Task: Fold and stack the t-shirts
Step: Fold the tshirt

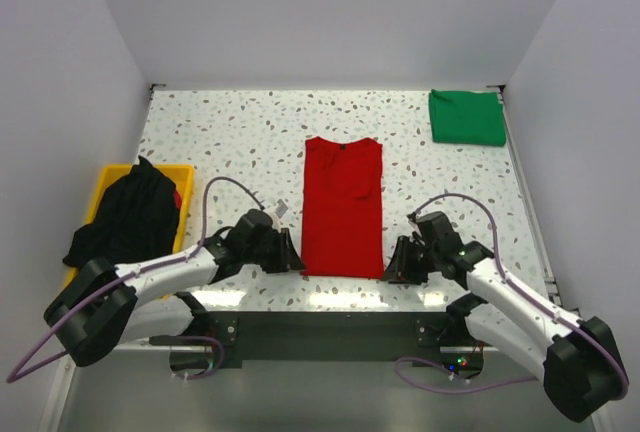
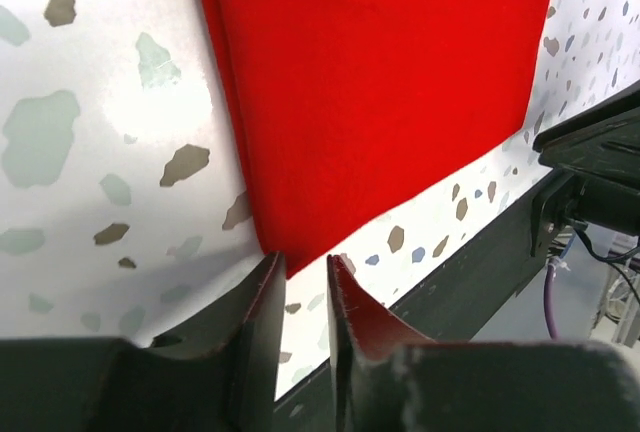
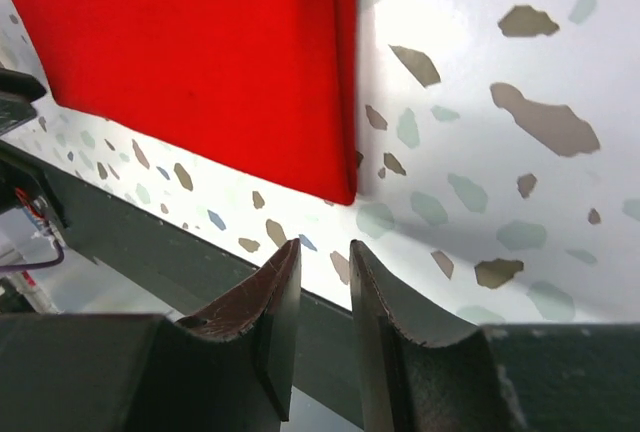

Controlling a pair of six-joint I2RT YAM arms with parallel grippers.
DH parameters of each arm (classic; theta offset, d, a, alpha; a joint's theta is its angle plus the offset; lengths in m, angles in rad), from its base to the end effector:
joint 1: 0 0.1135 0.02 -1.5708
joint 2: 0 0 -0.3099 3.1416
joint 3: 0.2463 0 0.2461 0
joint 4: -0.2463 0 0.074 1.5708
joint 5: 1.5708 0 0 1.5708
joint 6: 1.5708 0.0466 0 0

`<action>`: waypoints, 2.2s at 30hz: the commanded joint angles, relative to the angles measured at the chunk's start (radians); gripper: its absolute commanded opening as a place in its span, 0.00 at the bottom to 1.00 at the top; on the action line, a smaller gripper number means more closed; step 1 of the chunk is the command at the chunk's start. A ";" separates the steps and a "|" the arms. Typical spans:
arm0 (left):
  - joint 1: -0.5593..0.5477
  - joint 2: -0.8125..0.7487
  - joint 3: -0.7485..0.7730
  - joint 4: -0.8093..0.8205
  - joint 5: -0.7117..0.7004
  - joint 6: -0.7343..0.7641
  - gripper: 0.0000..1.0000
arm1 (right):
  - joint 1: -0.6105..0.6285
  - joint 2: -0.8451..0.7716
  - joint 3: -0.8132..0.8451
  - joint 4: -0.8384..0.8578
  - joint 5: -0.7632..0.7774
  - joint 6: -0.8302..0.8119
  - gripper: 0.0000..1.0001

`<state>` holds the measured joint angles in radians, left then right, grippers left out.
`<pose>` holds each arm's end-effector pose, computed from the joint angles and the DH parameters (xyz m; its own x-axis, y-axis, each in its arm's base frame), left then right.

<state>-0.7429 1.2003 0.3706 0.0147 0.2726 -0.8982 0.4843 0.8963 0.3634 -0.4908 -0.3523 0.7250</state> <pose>0.1349 -0.1410 0.1803 -0.9499 -0.1504 -0.2741 0.0714 0.7491 -0.6586 0.1021 0.0719 0.1854 -0.9609 0.1978 -0.1940 0.0552 0.8229 0.5655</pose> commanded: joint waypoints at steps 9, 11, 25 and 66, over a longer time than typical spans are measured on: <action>-0.007 -0.047 -0.021 -0.030 0.017 -0.007 0.48 | 0.004 0.026 -0.020 0.037 0.021 0.030 0.33; -0.007 -0.032 -0.028 0.006 0.019 -0.014 0.49 | 0.002 0.036 -0.030 0.055 0.026 0.039 0.34; -0.013 0.051 -0.058 0.079 0.001 -0.044 0.39 | 0.002 0.027 -0.104 0.181 0.064 0.114 0.38; -0.162 -0.303 0.071 -0.329 -0.130 -0.052 0.00 | 0.002 -0.323 0.122 -0.247 -0.070 0.004 0.00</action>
<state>-0.9020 0.8776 0.3634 -0.2554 0.1780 -0.9981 0.4854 0.5404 0.3820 -0.6933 -0.4500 0.7658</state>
